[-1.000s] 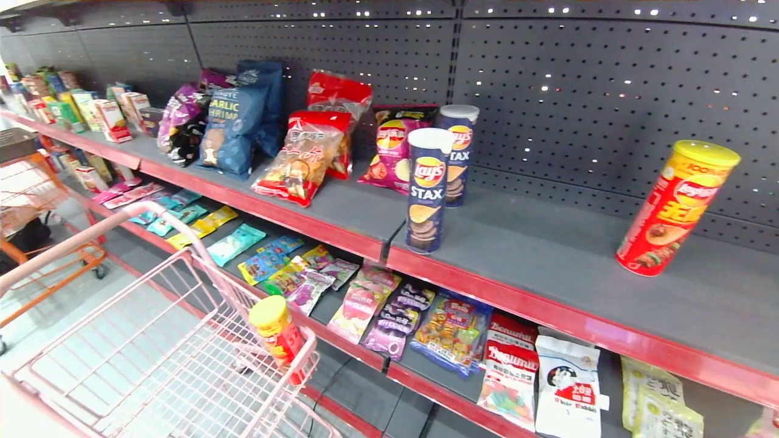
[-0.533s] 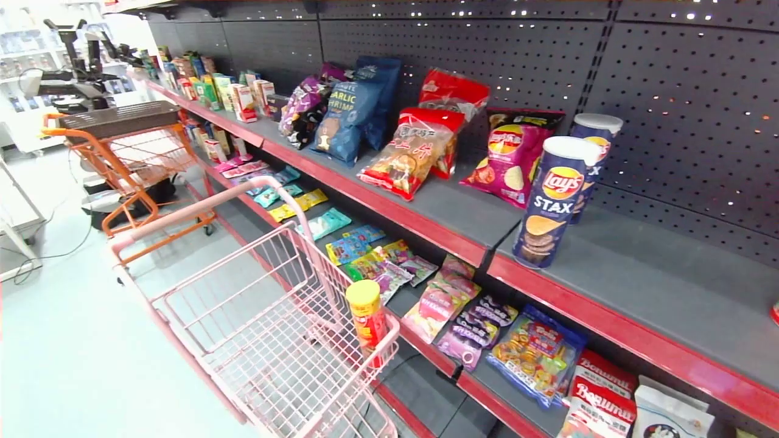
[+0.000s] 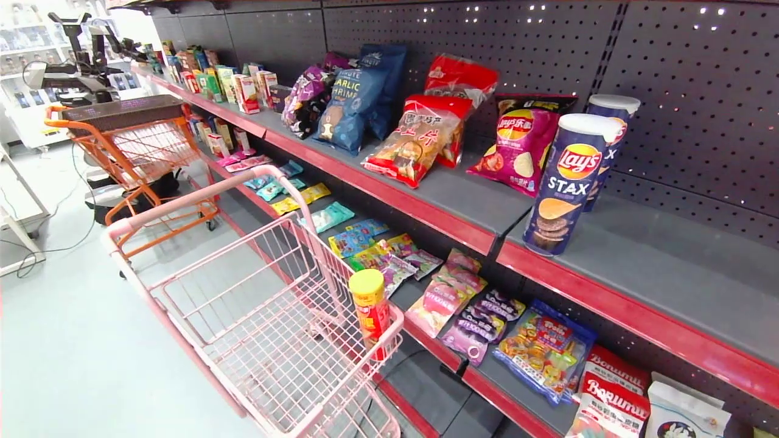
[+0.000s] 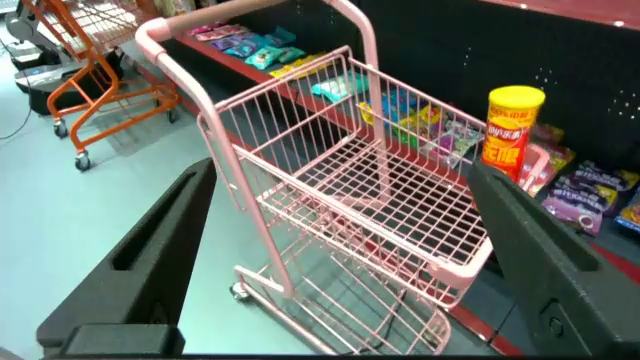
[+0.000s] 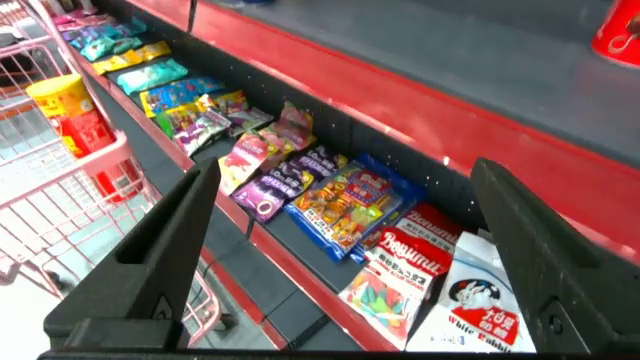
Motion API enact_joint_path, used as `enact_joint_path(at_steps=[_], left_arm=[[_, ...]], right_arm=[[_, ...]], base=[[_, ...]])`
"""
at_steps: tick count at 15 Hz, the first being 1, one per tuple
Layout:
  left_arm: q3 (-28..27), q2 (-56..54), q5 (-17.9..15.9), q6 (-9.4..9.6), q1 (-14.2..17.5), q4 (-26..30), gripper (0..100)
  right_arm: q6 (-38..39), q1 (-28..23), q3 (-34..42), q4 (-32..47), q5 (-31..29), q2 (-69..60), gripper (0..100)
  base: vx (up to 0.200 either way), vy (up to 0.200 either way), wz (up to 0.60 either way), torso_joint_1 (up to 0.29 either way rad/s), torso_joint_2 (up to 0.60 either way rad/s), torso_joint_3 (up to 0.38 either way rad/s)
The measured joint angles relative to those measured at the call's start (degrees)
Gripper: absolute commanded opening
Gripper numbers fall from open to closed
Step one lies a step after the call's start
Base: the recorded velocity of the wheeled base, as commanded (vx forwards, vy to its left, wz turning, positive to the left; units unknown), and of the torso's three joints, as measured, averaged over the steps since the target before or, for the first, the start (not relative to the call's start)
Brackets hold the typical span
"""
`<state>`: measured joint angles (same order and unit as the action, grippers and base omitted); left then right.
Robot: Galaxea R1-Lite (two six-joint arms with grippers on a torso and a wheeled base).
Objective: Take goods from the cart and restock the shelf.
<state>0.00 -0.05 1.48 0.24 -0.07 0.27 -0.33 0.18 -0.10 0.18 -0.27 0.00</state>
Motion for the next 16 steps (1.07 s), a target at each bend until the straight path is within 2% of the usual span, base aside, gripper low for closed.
enact_joint_path(at_steps=[16], left_arm=[[0.00, 0.00, -0.09, 0.07, -0.02, 0.00, 100]], right_arm=[[0.22, -0.02, 0.00, -0.05, 0.00, -0.02, 100]], base=[[0.000, 0.000, 0.00, -0.170, 0.51, 0.335]])
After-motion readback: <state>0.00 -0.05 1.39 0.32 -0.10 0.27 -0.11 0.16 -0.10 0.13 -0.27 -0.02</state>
